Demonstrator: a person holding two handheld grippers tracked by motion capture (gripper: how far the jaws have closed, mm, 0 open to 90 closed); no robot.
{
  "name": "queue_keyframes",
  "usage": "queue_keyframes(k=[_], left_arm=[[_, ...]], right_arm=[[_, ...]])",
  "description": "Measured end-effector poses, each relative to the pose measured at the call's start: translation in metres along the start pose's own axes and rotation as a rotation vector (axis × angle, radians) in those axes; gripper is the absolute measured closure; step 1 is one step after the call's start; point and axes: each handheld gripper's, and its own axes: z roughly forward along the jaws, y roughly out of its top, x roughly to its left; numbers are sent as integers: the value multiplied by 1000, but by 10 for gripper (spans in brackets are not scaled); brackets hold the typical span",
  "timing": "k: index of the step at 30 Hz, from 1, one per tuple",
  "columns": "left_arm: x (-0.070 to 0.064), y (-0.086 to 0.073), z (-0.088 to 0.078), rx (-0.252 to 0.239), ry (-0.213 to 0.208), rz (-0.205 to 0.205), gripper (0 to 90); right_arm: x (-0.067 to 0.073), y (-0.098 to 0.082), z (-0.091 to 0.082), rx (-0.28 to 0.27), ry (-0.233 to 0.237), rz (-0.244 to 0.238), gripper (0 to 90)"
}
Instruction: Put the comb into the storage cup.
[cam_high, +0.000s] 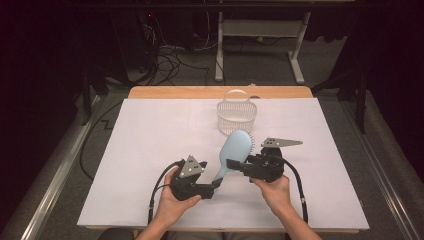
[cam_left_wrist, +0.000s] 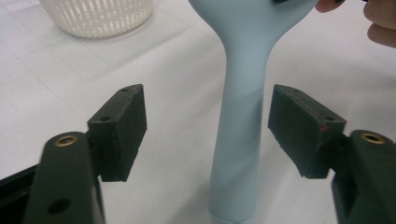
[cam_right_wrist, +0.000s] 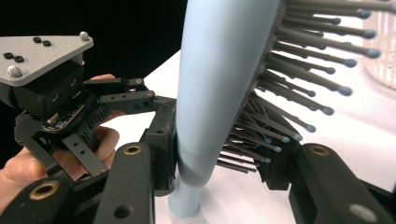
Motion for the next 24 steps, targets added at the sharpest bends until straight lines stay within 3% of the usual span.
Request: queue_keyframes(k=[7, 16, 24], left_arm=[[4, -2, -2, -2, -3, -2, 210], [10, -8, -9, -21, 11, -1, 191], [18, -12, -17, -46, -2, -15, 190]], right_arm=[[-2, 2, -5, -2, -15, 1, 565], [-6, 4, -12, -4, -36, 9, 564], [-7, 5, -14, -4, -44, 10, 564]])
